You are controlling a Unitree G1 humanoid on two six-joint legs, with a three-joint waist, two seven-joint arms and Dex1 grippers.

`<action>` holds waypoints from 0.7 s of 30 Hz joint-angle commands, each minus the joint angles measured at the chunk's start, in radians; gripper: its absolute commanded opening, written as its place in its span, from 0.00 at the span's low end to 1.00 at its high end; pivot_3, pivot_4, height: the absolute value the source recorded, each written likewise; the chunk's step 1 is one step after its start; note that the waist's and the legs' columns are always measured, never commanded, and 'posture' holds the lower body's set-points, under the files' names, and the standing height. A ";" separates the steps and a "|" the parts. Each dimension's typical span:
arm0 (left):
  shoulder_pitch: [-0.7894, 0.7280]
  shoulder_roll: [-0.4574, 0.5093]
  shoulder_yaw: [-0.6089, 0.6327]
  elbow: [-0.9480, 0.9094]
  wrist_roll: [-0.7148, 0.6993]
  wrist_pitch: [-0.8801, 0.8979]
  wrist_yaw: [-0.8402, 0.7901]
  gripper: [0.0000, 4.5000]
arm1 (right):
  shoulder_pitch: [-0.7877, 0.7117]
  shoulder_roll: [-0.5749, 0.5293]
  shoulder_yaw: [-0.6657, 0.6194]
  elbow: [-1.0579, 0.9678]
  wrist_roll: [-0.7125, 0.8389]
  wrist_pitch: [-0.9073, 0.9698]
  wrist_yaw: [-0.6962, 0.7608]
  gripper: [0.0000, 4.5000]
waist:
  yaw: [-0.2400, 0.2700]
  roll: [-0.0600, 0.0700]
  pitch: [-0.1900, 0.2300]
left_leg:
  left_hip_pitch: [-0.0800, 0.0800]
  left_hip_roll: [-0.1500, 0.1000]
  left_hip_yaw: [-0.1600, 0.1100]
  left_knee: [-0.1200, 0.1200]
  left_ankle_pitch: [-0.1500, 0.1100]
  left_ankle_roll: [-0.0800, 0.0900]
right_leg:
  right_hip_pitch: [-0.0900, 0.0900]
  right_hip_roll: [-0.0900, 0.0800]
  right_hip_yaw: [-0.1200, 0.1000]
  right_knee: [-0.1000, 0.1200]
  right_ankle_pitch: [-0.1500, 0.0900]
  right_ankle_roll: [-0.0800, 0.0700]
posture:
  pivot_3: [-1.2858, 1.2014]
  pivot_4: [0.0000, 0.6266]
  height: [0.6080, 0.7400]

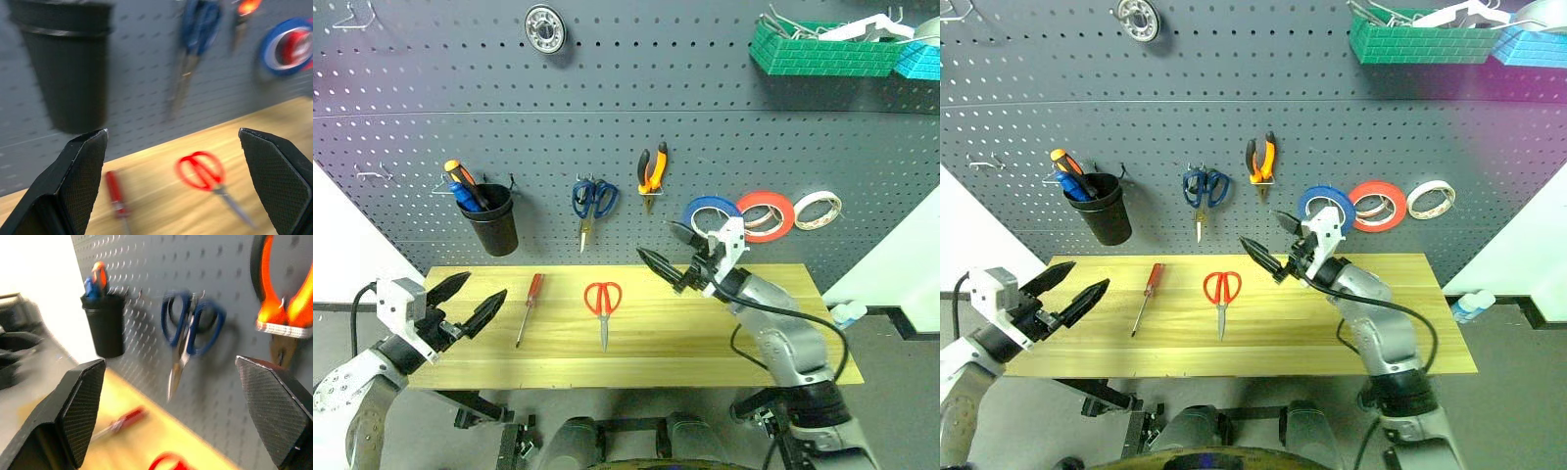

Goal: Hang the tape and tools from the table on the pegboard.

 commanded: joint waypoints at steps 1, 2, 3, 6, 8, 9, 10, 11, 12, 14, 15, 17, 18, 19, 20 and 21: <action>-0.065 -0.023 -0.091 0.044 0.091 0.005 0.064 1.00 | 0.011 -0.090 -0.083 -0.073 0.217 0.181 0.130 0.99 | 0.006 0.000 0.000 | 0.000 0.000 0.000 0.000 0.000 0.001 | 0.000 0.000 0.000 0.000 0.000 0.000 | 0.52 0.00 0.97; -0.084 -0.030 -0.119 0.060 0.120 0.006 0.081 1.00 | 0.020 -0.116 -0.096 -0.068 0.235 0.207 0.151 0.99 | 0.008 -0.001 0.000 | 0.000 0.000 0.000 0.000 -0.001 0.001 | 0.000 0.000 0.000 0.000 0.000 0.001 | 0.52 0.00 0.97; -0.105 -0.035 -0.151 0.079 0.148 0.027 0.102 1.00 | 0.032 -0.128 -0.105 -0.061 0.217 0.192 0.151 0.99 | 0.009 -0.001 -0.001 | 0.000 0.000 0.000 0.000 -0.001 0.001 | 0.000 0.000 0.000 0.000 0.000 0.001 | 0.51 0.00 0.97; -0.167 -0.065 -0.226 0.129 0.217 0.073 0.173 1.00 | 0.061 -0.169 -0.120 -0.055 0.181 0.160 0.184 0.99 | 0.008 -0.001 -0.001 | 0.000 0.000 0.000 0.000 -0.001 0.001 | 0.000 0.000 -0.001 0.000 0.000 0.002 | 0.51 0.01 0.97; -0.198 -0.088 -0.276 0.146 0.244 0.134 0.208 1.00 | 0.077 -0.192 -0.125 -0.072 0.165 0.142 0.202 0.99 | 0.005 -0.001 -0.001 | 0.000 0.000 0.000 0.000 -0.001 0.001 | 0.000 0.000 -0.001 0.000 0.000 0.002 | 0.50 0.02 0.97; -0.214 -0.100 -0.314 0.162 0.274 0.155 0.224 1.00 | 0.090 -0.207 -0.127 -0.075 0.141 0.119 0.211 0.99 | 0.002 -0.001 -0.001 | 0.000 0.000 0.000 0.000 -0.001 0.001 | 0.000 0.000 -0.001 -0.001 0.000 0.002 | 0.50 0.03 0.97; -0.232 -0.113 -0.342 0.178 0.288 0.178 0.234 1.00 | 0.101 -0.220 -0.132 -0.074 0.131 0.109 0.222 0.99 | 0.000 -0.001 -0.001 | 0.000 0.000 0.001 0.000 -0.001 0.001 | 0.000 0.000 0.000 -0.001 0.000 0.003 | 0.50 0.03 0.97; -0.250 -0.128 -0.360 0.197 0.299 0.198 0.247 1.00 | 0.111 -0.230 -0.138 -0.074 0.128 0.103 0.231 0.99 | 0.000 -0.001 -0.001 | 0.000 0.000 0.001 0.000 -0.001 0.001 | 0.000 0.000 0.000 -0.001 0.001 0.003 | 0.49 0.03 0.97; -0.272 -0.143 -0.381 0.219 0.324 0.203 0.273 1.00 | 0.122 -0.238 -0.147 -0.068 0.108 0.079 0.231 0.99 | -0.001 -0.001 -0.001 | 0.000 0.000 0.001 0.000 -0.001 0.001 | 0.000 0.000 0.000 -0.001 0.000 0.004 | 0.49 0.03 0.97; -0.303 -0.170 -0.403 0.241 0.338 0.232 0.298 1.00 | 0.143 -0.247 -0.164 -0.066 0.081 0.047 0.224 0.99 | -0.002 -0.002 0.000 | -0.001 0.000 0.001 0.000 -0.001 0.001 | 0.000 0.000 -0.001 -0.001 0.001 0.005 | 0.48 0.05 0.97; -0.325 -0.187 -0.424 0.264 0.362 0.245 0.324 1.00 | 0.157 -0.255 -0.180 -0.066 0.084 0.047 0.229 0.99 | -0.005 -0.002 0.000 | -0.001 0.000 0.001 0.000 -0.001 0.001 | 0.000 0.000 -0.001 -0.001 0.001 0.005 | 0.48 0.05 0.97; -0.369 -0.228 -0.448 0.304 0.373 0.285 0.353 1.00 | 0.179 -0.261 -0.206 -0.069 0.084 0.038 0.227 0.99 | -0.012 -0.002 0.001 | -0.001 0.001 0.001 0.000 -0.001 0.001 | 0.000 0.000 -0.001 -0.001 0.001 0.005 | 0.48 0.06 0.97; -0.389 -0.250 -0.457 0.325 0.376 0.293 0.363 1.00 | 0.190 -0.260 -0.217 -0.072 0.086 0.040 0.222 0.99 | -0.014 -0.002 0.001 | -0.001 0.001 0.001 0.000 -0.001 0.001 | 0.000 0.000 -0.001 -0.001 0.001 0.005 | 0.47 0.06 0.97; -0.409 -0.265 -0.475 0.344 0.395 0.301 0.378 1.00 | 0.205 -0.258 -0.225 -0.081 0.081 0.031 0.217 0.99 | -0.017 -0.002 0.001 | -0.001 0.001 0.001 0.000 -0.001 0.001 | 0.000 0.000 -0.001 -0.001 0.001 0.006 | 0.47 0.07 0.97; -0.426 -0.284 -0.485 0.363 0.405 0.309 0.391 1.00 | 0.220 -0.253 -0.231 -0.089 0.075 0.022 0.212 0.99 | -0.018 -0.002 0.002 | -0.001 0.001 0.001 0.000 -0.001 0.001 | 0.000 0.000 -0.001 -0.001 0.001 0.006 | 0.47 0.07 0.97; -0.440 -0.301 -0.495 0.379 0.419 0.310 0.406 1.00 | 0.242 -0.247 -0.236 -0.108 0.075 0.020 0.204 0.99 | -0.020 -0.002 0.002 | -0.001 0.001 0.001 0.000 -0.001 0.001 | 0.000 0.000 -0.001 -0.001 0.001 0.006 | 0.47 0.08 0.97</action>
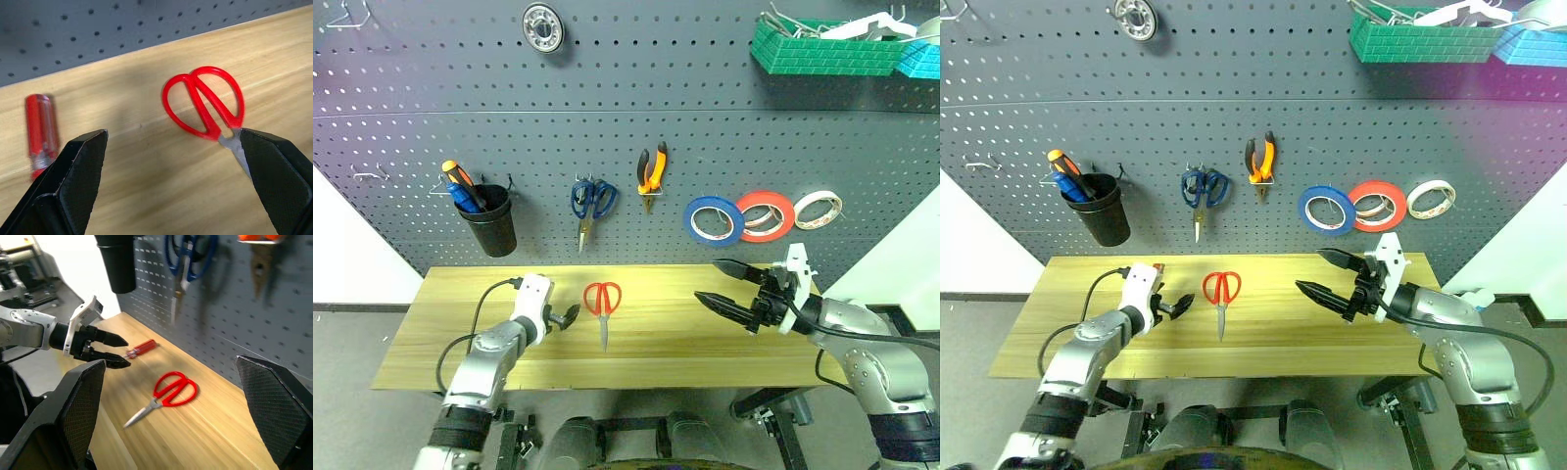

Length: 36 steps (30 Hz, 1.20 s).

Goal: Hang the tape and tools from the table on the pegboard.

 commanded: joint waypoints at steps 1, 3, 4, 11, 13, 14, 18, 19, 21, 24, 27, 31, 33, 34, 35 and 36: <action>-0.059 -0.045 -0.045 0.037 0.050 0.003 0.049 1.00 | 0.049 0.007 -0.043 -0.082 0.002 -0.034 -0.023 0.99 | -0.004 0.000 0.000 | 0.000 0.000 0.000 0.000 0.000 0.000 | 0.000 0.000 0.000 0.000 0.000 0.000 | 0.46 0.08 0.97; -0.076 -0.077 -0.071 0.066 0.073 -0.011 0.070 1.00 | 0.114 0.029 -0.053 -0.112 0.013 -0.036 -0.040 0.99 | -0.010 -0.001 0.003 | 0.000 0.000 0.000 0.000 0.000 0.001 | 0.000 0.000 0.000 0.000 0.000 0.001 | 0.46 0.10 0.97; -0.080 -0.087 -0.083 0.074 0.085 -0.015 0.078 1.00 | 0.141 0.037 -0.057 -0.123 0.025 -0.033 -0.044 0.99 | -0.010 -0.001 0.004 | 0.000 0.000 0.000 -0.001 -0.001 0.001 | 0.000 0.000 0.000 0.000 0.000 0.001 | 0.46 0.10 0.97; -0.090 -0.149 -0.105 0.099 0.115 0.042 0.132 1.00 | 0.280 0.109 -0.045 -0.008 -0.070 -0.221 -0.002 0.99 | -0.029 0.000 0.017 | 0.000 0.000 0.000 -0.001 -0.001 0.001 | 0.000 0.000 0.000 -0.002 -0.004 0.005 | 0.44 0.14 0.97; -0.094 -0.161 -0.099 0.090 0.118 0.074 0.152 1.00 | 0.289 0.125 -0.043 0.043 -0.093 -0.274 0.012 0.99 | -0.034 0.000 0.024 | 0.001 0.000 0.000 -0.001 -0.001 0.001 | 0.002 -0.001 0.000 -0.004 -0.005 0.004 | 0.44 0.15 0.97; -0.101 -0.172 -0.094 0.086 0.127 0.110 0.181 1.00 | 0.300 0.135 -0.035 0.056 -0.105 -0.294 0.014 0.99 | -0.036 0.000 0.029 | 0.001 0.000 0.000 -0.001 -0.001 0.001 | 0.002 -0.001 0.000 -0.005 -0.005 0.004 | 0.44 0.16 0.97; -0.120 -0.200 -0.088 0.053 0.151 0.226 0.256 1.00 | 0.345 0.169 -0.005 0.067 -0.153 -0.369 0.004 0.99 | -0.040 0.003 0.045 | -0.002 0.000 0.000 -0.002 -0.002 0.002 | 0.001 -0.001 0.000 -0.007 -0.004 0.006 | 0.43 0.20 0.97; -0.124 -0.206 -0.083 0.043 0.150 0.263 0.269 1.00 | 0.348 0.173 -0.006 0.087 -0.155 -0.385 0.012 0.99 | -0.042 0.003 0.048 | -0.003 0.001 0.000 -0.002 -0.002 0.003 | 0.000 -0.001 0.000 -0.007 -0.003 0.008 | 0.43 0.21 0.97; -0.129 -0.222 -0.061 0.025 0.145 0.301 0.299 1.00 | 0.344 0.175 -0.006 0.134 -0.169 -0.423 0.025 0.99 | -0.044 0.003 0.056 | -0.004 0.000 0.000 -0.002 -0.003 0.004 | -0.002 -0.001 0.000 -0.007 -0.002 0.008 | 0.43 0.21 0.97; -0.143 -0.240 -0.029 0.031 0.144 0.321 0.334 1.00 | 0.339 0.161 -0.028 0.167 -0.151 -0.438 0.047 0.99 | -0.046 0.003 0.064 | -0.008 0.000 0.000 -0.002 -0.003 0.004 | -0.003 -0.001 0.000 -0.010 0.000 0.004 | 0.43 0.24 0.97; -0.153 -0.259 -0.012 0.042 0.132 0.353 0.343 1.00 | 0.318 0.148 -0.046 0.190 -0.136 -0.440 0.061 0.99 | -0.050 0.003 0.070 | -0.014 0.000 0.000 -0.002 -0.003 0.004 | -0.009 -0.002 0.000 -0.010 0.001 0.004 | 0.43 0.25 0.97; -0.155 -0.282 0.006 0.049 0.120 0.368 0.344 1.00 | 0.245 0.122 -0.071 0.249 -0.124 -0.425 0.081 0.99 | -0.055 0.003 0.075 | -0.015 0.000 0.000 -0.002 -0.003 0.004 | -0.010 -0.002 -0.001 -0.010 0.001 0.004 | 0.42 0.26 0.97; -0.158 -0.292 0.008 0.057 0.107 0.372 0.331 1.00 | 0.227 0.115 -0.077 0.243 -0.115 -0.412 0.081 0.99 | -0.055 0.004 0.078 | -0.015 0.000 0.000 -0.002 -0.003 0.004 | -0.010 -0.002 -0.001 -0.011 0.002 0.004 | 0.42 0.26 0.97; -0.161 -0.296 0.009 0.062 0.100 0.371 0.324 1.00 | 0.224 0.114 -0.077 0.239 -0.112 -0.408 0.080 0.99 | -0.055 0.003 0.079 | -0.015 0.000 0.000 -0.002 -0.003 0.005 | -0.010 -0.002 -0.001 -0.011 0.002 0.004 | 0.42 0.27 0.97; -0.165 -0.302 0.016 0.069 0.092 0.376 0.321 1.00 | 0.229 0.114 -0.078 0.220 -0.109 -0.403 0.074 0.99 | -0.054 0.004 0.080 | -0.015 0.000 -0.001 -0.002 -0.003 0.005 | -0.010 -0.002 -0.001 -0.011 0.001 0.004 | 0.42 0.27 0.97; -0.169 -0.307 0.020 0.075 0.086 0.381 0.318 1.00 | 0.237 0.113 -0.079 0.192 -0.104 -0.393 0.065 0.99 | -0.053 0.004 0.081 | -0.016 0.000 -0.001 -0.002 -0.003 0.005 | -0.010 -0.002 -0.002 -0.011 0.001 0.004 | 0.42 0.26 0.97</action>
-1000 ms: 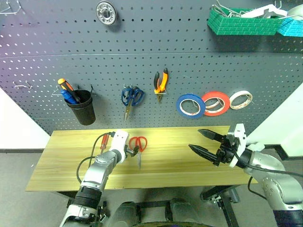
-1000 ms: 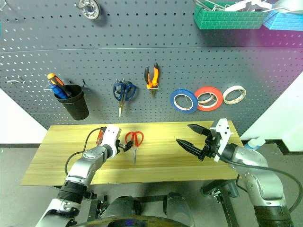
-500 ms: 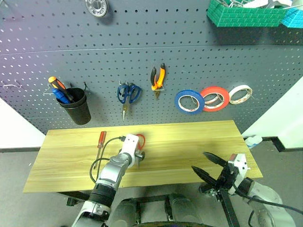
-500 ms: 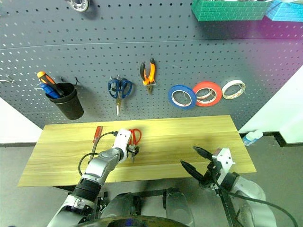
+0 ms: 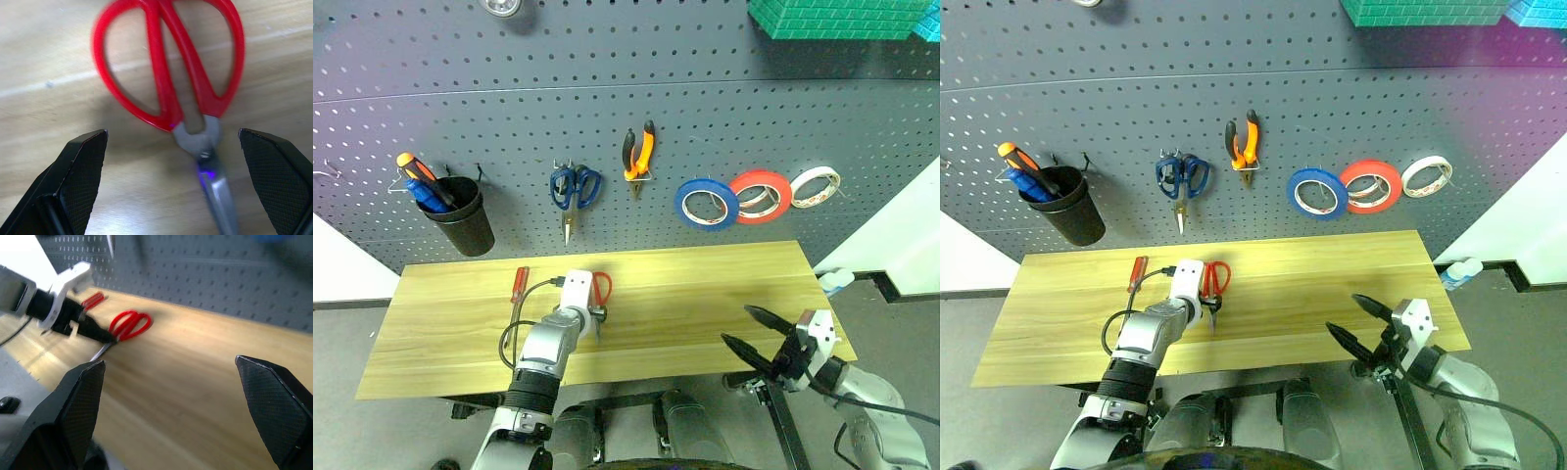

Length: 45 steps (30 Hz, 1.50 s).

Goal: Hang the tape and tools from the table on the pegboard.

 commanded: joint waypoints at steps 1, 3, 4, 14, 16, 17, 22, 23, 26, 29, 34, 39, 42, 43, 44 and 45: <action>-0.023 -0.015 0.013 0.010 -0.024 0.014 -0.011 1.00 | 0.027 -0.012 -0.026 -0.099 0.033 0.033 -0.017 0.99 | 0.001 0.002 0.001 | 0.000 0.000 0.000 0.000 0.000 0.000 | 0.000 0.000 0.000 0.000 0.000 0.000 | 0.42 0.27 0.97; -0.024 -0.015 0.006 0.010 -0.019 0.025 -0.010 1.00 | 0.040 -0.019 -0.033 -0.146 0.043 0.058 -0.034 0.99 | 0.000 0.002 0.002 | -0.001 0.000 0.000 0.000 0.000 0.001 | -0.001 0.000 0.000 0.000 0.000 0.000 | 0.42 0.27 0.97; -0.022 -0.019 0.011 0.008 -0.020 0.037 -0.005 1.00 | 0.041 -0.022 -0.035 -0.163 0.044 0.070 -0.043 0.99 | -0.002 0.002 0.002 | -0.001 0.000 0.000 0.000 -0.001 0.001 | 0.000 0.000 0.000 -0.001 0.000 0.000 | 0.42 0.27 0.97; -0.079 -0.032 0.053 0.097 -0.022 0.102 0.012 1.00 | 0.016 -0.019 -0.019 -0.280 0.054 0.177 -0.137 0.99 | -0.001 0.001 0.004 | 0.000 0.000 0.000 0.000 -0.001 0.001 | 0.001 -0.001 0.000 -0.001 0.000 0.000 | 0.42 0.28 0.97; -0.098 -0.025 0.049 0.123 -0.016 0.106 0.013 1.00 | 0.011 -0.017 -0.018 -0.307 0.058 0.200 -0.159 0.99 | -0.001 0.001 0.004 | 0.000 0.000 0.000 0.000 -0.001 0.001 | 0.001 0.000 0.000 -0.001 0.000 0.001 | 0.42 0.28 0.97; -0.106 -0.026 0.055 0.135 -0.018 0.109 0.014 1.00 | 0.009 -0.016 -0.018 -0.318 0.060 0.209 -0.169 0.99 | -0.001 0.001 0.004 | 0.000 0.000 0.000 0.000 -0.001 0.001 | 0.001 0.000 0.000 -0.001 0.000 0.001 | 0.42 0.28 0.97; -0.140 -0.025 0.048 0.195 -0.019 0.107 0.004 1.00 | -0.010 -0.019 -0.007 -0.434 0.077 0.298 -0.247 0.99 | -0.002 0.000 0.005 | 0.000 0.000 0.000 0.000 -0.001 0.001 | 0.001 0.000 0.000 -0.001 0.001 0.003 | 0.42 0.28 0.97; -0.138 -0.030 0.058 0.195 -0.027 0.114 0.004 1.00 | -0.019 -0.023 -0.009 -0.466 0.088 0.328 -0.271 0.99 | -0.002 0.000 0.006 | 0.000 0.000 0.000 0.000 -0.001 0.001 | 0.001 0.000 0.000 -0.001 0.001 0.003 | 0.42 0.28 0.97; -0.126 -0.035 0.073 0.195 -0.024 0.104 0.021 0.91 | -0.043 -0.030 -0.012 -0.539 0.111 0.398 -0.325 1.00 | -0.002 0.001 0.007 | 0.000 0.000 0.000 0.001 -0.001 0.001 | 0.001 0.000 0.000 -0.001 0.001 0.003 | 0.42 0.28 0.97; -0.123 -0.054 0.113 0.197 -0.041 0.132 0.038 0.72 | -0.071 -0.036 -0.013 -0.583 0.131 0.456 -0.368 1.00 | -0.002 0.001 0.007 | 0.000 0.000 0.000 0.000 -0.001 0.001 | 0.001 0.000 0.000 -0.001 0.001 0.003 | 0.42 0.28 0.97; -0.113 -0.060 0.106 0.187 -0.031 0.153 0.037 0.35 | -0.121 -0.048 -0.022 -0.609 0.153 0.515 -0.409 1.00 | -0.001 0.001 0.007 | 0.000 0.000 0.000 0.000 -0.001 0.001 | 0.001 0.000 0.000 -0.002 0.002 0.004 | 0.42 0.28 0.97; -0.097 -0.068 0.108 0.166 -0.036 0.187 0.031 0.24 | -0.138 -0.049 -0.031 -0.581 0.149 0.515 -0.404 1.00 | -0.001 0.001 0.006 | 0.000 0.000 0.000 0.000 -0.001 0.001 | 0.001 0.000 0.000 -0.002 0.002 0.004 | 0.42 0.27 0.97; -0.085 -0.074 0.114 0.145 -0.044 0.207 0.027 0.24 | -0.129 -0.045 -0.030 -0.564 0.139 0.497 -0.391 1.00 | -0.002 0.001 0.006 | 0.000 0.000 0.000 0.000 -0.001 0.001 | 0.001 0.000 0.000 -0.002 0.001 0.005 | 0.42 0.27 0.97; -0.082 -0.075 0.116 0.140 -0.043 0.208 0.033 0.24 | -0.128 -0.044 -0.031 -0.558 0.138 0.493 -0.385 1.00 | -0.002 0.002 0.006 | 0.000 0.000 0.000 0.000 -0.001 0.001 | 0.001 0.000 0.000 -0.002 0.001 0.005 | 0.42 0.26 0.97; -0.079 -0.075 0.115 0.138 -0.043 0.202 0.034 0.24 | -0.125 -0.044 -0.031 -0.552 0.136 0.487 -0.379 1.00 | -0.001 0.002 0.006 | 0.000 0.000 0.001 0.000 -0.001 0.001 | 0.001 0.000 0.000 -0.002 0.001 0.005 | 0.42 0.26 0.97; -0.078 -0.072 0.109 0.138 -0.041 0.197 0.034 0.24 | -0.123 -0.044 -0.031 -0.546 0.133 0.480 -0.373 1.00 | -0.001 0.002 0.006 | 0.000 0.000 0.001 0.000 -0.001 0.001 | 0.002 0.000 0.000 -0.002 0.001 0.005 | 0.42 0.25 0.97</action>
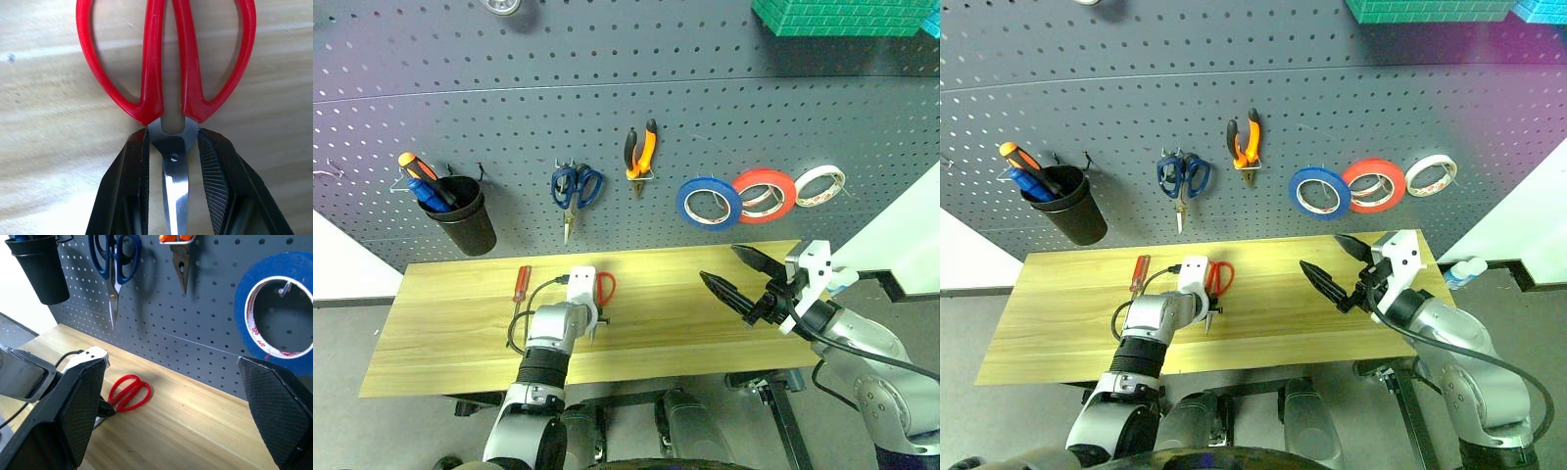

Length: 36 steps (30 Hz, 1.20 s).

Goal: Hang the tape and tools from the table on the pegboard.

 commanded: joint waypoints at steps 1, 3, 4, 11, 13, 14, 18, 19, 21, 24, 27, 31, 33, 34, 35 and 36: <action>0.036 -0.005 -0.005 0.036 -0.011 0.026 -0.004 0.24 | 0.007 -0.001 -0.024 0.011 -0.002 -0.042 0.024 1.00 | 0.000 0.000 0.000 | 0.000 0.000 0.000 0.000 0.000 0.000 | 0.000 0.000 0.000 0.000 0.000 0.000 | 0.43 0.25 0.97; 0.028 0.019 -0.043 0.024 0.010 0.022 -0.013 0.24 | 0.010 0.002 -0.021 0.028 -0.005 -0.057 0.038 1.00 | 0.000 0.000 0.000 | 0.000 0.000 0.000 0.000 0.000 0.000 | 0.000 0.000 0.000 0.000 -0.002 0.004 | 0.43 0.25 0.97; 0.029 0.029 -0.053 0.015 0.018 0.021 -0.010 0.24 | 0.012 0.003 -0.019 0.035 -0.007 -0.066 0.047 1.00 | 0.000 0.000 0.000 | 0.000 0.000 0.000 0.000 0.000 0.000 | 0.000 0.000 0.000 0.000 -0.002 0.004 | 0.43 0.25 0.97; 0.035 0.131 -0.148 -0.105 -0.020 0.030 -0.168 0.24 | 0.022 0.012 -0.013 0.161 -0.039 -0.168 0.131 1.00 | -0.001 -0.001 0.000 | -0.001 0.000 0.000 0.000 0.000 0.000 | -0.001 0.000 0.000 0.000 0.000 0.000 | 0.44 0.24 0.97; 0.041 0.206 -0.249 -0.152 0.003 -0.011 -0.252 0.24 | 0.024 0.015 -0.011 0.192 -0.045 -0.195 0.152 1.00 | 0.000 -0.001 0.001 | -0.001 0.000 0.000 0.000 0.000 0.000 | -0.001 0.000 0.000 0.000 0.000 0.000 | 0.44 0.23 0.97; 0.044 0.237 -0.278 -0.171 0.012 -0.037 -0.277 0.24 | 0.025 0.017 -0.010 0.208 -0.049 -0.209 0.162 1.00 | 0.000 -0.001 0.001 | -0.002 0.000 0.000 -0.001 0.000 0.000 | -0.002 0.000 0.000 0.000 0.000 -0.001 | 0.44 0.23 0.97; 0.064 0.317 -0.330 -0.226 0.028 -0.129 -0.327 0.24 | 0.024 0.024 -0.004 0.262 -0.070 -0.260 0.194 1.00 | 0.001 0.000 0.002 | -0.003 0.000 0.000 -0.002 0.000 0.000 | -0.004 -0.001 0.000 -0.001 0.000 -0.002 | 0.44 0.24 0.97; 0.071 0.340 -0.349 -0.239 0.047 -0.167 -0.331 0.24 | 0.023 0.024 -0.005 0.275 -0.072 -0.271 0.201 1.00 | 0.001 0.001 0.002 | -0.003 0.000 0.000 -0.002 0.000 0.000 | -0.004 -0.002 0.001 -0.001 0.000 -0.002 | 0.44 0.23 0.97; 0.090 0.372 -0.360 -0.257 0.067 -0.218 -0.336 0.24 | 0.020 0.024 -0.006 0.295 -0.077 -0.287 0.212 1.00 | 0.002 0.001 0.002 | -0.003 0.000 0.000 -0.003 0.000 0.000 | -0.004 -0.002 0.001 -0.002 -0.001 -0.005 | 0.44 0.23 0.97; 0.126 0.393 -0.350 -0.291 0.054 -0.271 -0.357 0.24 | 0.018 0.025 -0.006 0.312 -0.079 -0.301 0.221 1.00 | 0.001 0.002 0.003 | -0.004 0.000 0.000 -0.006 0.000 0.000 | -0.005 -0.003 0.001 -0.003 -0.001 -0.005 | 0.44 0.24 0.97; 0.171 0.442 -0.385 -0.340 0.091 -0.428 -0.384 0.24 | 0.014 0.026 -0.002 0.314 -0.083 -0.305 0.221 1.00 | 0.002 0.002 0.003 | -0.004 0.000 0.001 -0.009 0.000 0.000 | -0.007 -0.003 0.001 -0.004 -0.002 -0.006 | 0.44 0.24 0.97; 0.235 0.515 -0.387 -0.390 0.094 -0.608 -0.453 0.24 | 0.009 0.014 -0.004 0.300 -0.076 -0.293 0.222 1.00 | 0.004 0.003 0.003 | -0.007 0.000 0.001 -0.014 0.000 -0.001 | -0.013 -0.003 0.001 -0.003 -0.001 -0.007 | 0.45 0.24 0.97; 0.259 0.537 -0.369 -0.391 0.107 -0.688 -0.446 0.24 | 0.021 -0.007 -0.002 0.292 -0.065 -0.276 0.249 1.00 | 0.006 0.004 0.002 | -0.012 0.000 0.001 -0.014 0.000 -0.001 | -0.019 -0.003 0.001 -0.002 -0.001 -0.006 | 0.45 0.23 0.97; 0.268 0.545 -0.361 -0.388 0.113 -0.715 -0.442 0.24 | 0.028 -0.014 -0.002 0.285 -0.063 -0.276 0.261 1.00 | 0.007 0.004 0.002 | -0.014 0.000 0.001 -0.014 0.001 -0.001 | -0.020 -0.003 0.001 -0.002 -0.001 -0.006 | 0.45 0.23 0.97; 0.276 0.550 -0.352 -0.385 0.112 -0.739 -0.443 0.24 | 0.034 -0.019 -0.004 0.277 -0.053 -0.266 0.269 1.00 | 0.008 0.004 0.002 | -0.015 0.000 0.001 -0.014 0.001 -0.001 | -0.021 -0.003 0.001 -0.002 0.000 -0.006 | 0.45 0.23 0.97; 0.290 0.550 -0.333 -0.387 0.101 -0.757 -0.440 0.24 | 0.044 -0.027 -0.004 0.263 -0.044 -0.254 0.280 1.00 | 0.010 0.004 0.002 | -0.015 0.000 0.001 -0.014 0.001 -0.001 | -0.021 -0.003 0.001 -0.002 0.000 -0.006 | 0.45 0.23 0.97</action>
